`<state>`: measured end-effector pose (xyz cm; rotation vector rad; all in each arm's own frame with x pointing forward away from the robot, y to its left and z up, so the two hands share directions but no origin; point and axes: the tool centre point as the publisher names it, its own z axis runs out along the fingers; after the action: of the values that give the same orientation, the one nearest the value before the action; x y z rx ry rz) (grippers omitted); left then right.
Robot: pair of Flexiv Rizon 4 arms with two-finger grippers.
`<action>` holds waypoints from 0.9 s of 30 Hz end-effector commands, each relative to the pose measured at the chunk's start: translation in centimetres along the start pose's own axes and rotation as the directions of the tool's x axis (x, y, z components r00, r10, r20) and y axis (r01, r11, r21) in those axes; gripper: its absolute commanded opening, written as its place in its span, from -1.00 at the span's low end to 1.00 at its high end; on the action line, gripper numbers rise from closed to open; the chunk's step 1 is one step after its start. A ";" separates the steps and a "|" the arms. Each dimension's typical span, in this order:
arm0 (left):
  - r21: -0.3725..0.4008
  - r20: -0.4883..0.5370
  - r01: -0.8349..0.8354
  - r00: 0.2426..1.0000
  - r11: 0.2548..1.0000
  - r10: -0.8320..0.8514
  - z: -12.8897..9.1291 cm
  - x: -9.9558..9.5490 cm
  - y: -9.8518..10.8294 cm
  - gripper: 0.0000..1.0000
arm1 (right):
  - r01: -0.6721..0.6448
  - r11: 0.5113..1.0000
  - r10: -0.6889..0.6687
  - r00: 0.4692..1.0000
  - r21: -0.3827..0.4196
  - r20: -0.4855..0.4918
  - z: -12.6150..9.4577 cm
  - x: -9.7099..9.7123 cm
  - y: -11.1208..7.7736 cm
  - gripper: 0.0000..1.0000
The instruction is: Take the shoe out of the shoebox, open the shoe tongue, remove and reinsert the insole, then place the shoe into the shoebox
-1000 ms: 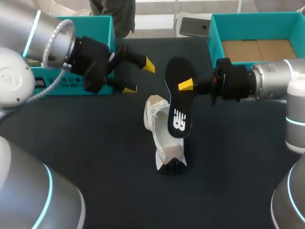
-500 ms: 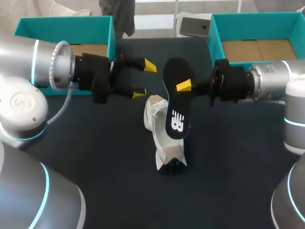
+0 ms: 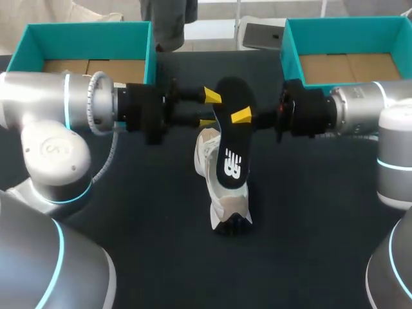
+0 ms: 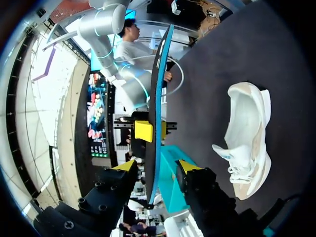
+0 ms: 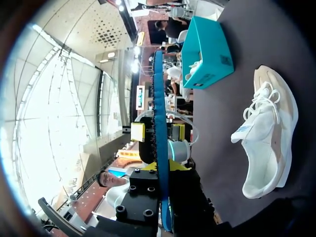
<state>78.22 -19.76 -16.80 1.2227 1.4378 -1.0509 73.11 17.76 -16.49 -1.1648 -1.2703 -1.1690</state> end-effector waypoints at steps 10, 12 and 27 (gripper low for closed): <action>-0.009 0.038 0.009 0.999 1.000 -0.009 2.7 -0.5 0.1 -0.06 | 0.001 1.000 -0.001 1.000 0.010 -0.001 0.8 -0.1 0.5 -1.00; -0.009 0.039 0.009 0.999 1.000 -0.009 3.0 -0.5 0.1 -0.07 | 0.001 1.000 -0.001 1.000 0.013 0.000 0.8 -0.1 0.5 -1.00; -0.012 0.050 0.015 0.999 1.000 -0.014 4.0 -0.4 -0.1 -0.39 | -0.001 1.000 0.001 1.000 0.004 0.001 0.9 0.0 0.4 -1.00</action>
<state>78.67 -23.49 -16.93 1.1747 1.4172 -1.0761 73.57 18.49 -16.46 -1.1582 -1.2743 -1.1628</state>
